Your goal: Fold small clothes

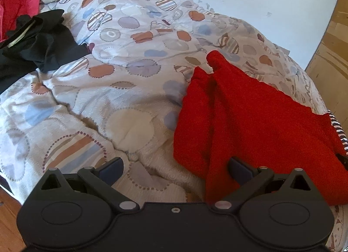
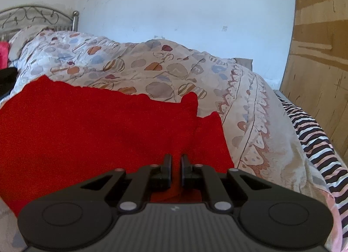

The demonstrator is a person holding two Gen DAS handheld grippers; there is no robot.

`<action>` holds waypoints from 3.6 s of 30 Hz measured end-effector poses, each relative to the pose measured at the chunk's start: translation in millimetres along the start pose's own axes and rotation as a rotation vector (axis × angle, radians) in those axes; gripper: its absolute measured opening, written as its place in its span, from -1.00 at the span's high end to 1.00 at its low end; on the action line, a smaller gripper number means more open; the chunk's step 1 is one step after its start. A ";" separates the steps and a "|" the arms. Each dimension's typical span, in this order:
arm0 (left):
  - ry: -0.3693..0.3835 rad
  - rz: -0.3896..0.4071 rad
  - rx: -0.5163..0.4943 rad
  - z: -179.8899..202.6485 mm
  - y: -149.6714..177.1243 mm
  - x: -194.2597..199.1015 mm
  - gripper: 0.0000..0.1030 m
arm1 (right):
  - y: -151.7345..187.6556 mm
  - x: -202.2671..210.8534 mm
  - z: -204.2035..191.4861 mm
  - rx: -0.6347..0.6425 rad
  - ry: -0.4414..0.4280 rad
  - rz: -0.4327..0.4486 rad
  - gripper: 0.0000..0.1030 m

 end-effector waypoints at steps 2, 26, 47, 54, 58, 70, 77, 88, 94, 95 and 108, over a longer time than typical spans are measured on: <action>0.001 -0.002 -0.010 0.9 2.3 3.8 -0.99 | -3.2 4.5 -1.7 0.000 0.015 0.003 0.75; -0.028 -0.053 -0.033 11.7 18.4 22.6 -0.99 | 1.4 14.3 -114.5 0.016 0.004 0.055 -1.00; 0.263 -0.036 0.162 38.6 58.8 50.7 -0.99 | 44.1 40.3 -131.0 0.054 0.112 0.202 -0.99; 0.336 -0.085 0.226 64.1 61.7 35.8 -0.99 | 49.3 43.0 -131.9 0.055 0.121 0.252 -0.99; 0.354 -0.126 0.286 74.3 61.8 18.1 -0.99 | 50.5 43.7 -132.4 0.054 0.122 0.261 -0.99; 0.317 -0.046 0.368 74.6 34.3 -5.3 -0.94 | 53.3 43.4 -134.9 0.063 0.132 0.275 -0.99; 0.329 0.017 0.479 51.0 43.6 -8.0 -0.61 | 55.6 45.2 -138.9 0.086 0.158 0.298 -1.00; 0.310 0.050 0.525 37.7 38.2 -13.7 -0.28 | 36.2 49.7 -133.6 0.064 0.118 0.274 -1.00; 0.318 0.045 0.540 33.9 39.8 -15.5 -0.26 | 2.5 48.2 -149.6 0.119 0.115 0.313 -1.00; 0.322 0.044 0.541 33.2 40.0 -15.8 -0.26 | -1.6 45.7 -153.3 0.129 0.101 0.314 -1.00; 0.330 0.042 0.538 33.2 42.5 -17.2 -0.28 | 15.3 9.2 -180.0 0.244 0.106 0.217 -1.00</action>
Point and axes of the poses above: each gripper's, at about its wrist camera, not at the fingertips, and x roughly against the way its jaws point, z to its right, y to its underside, the point moved 6 cm from there along -x, roughly the way its jaws point, and after that the axes turned 11 degrees about -y, right-handed, at the moved point
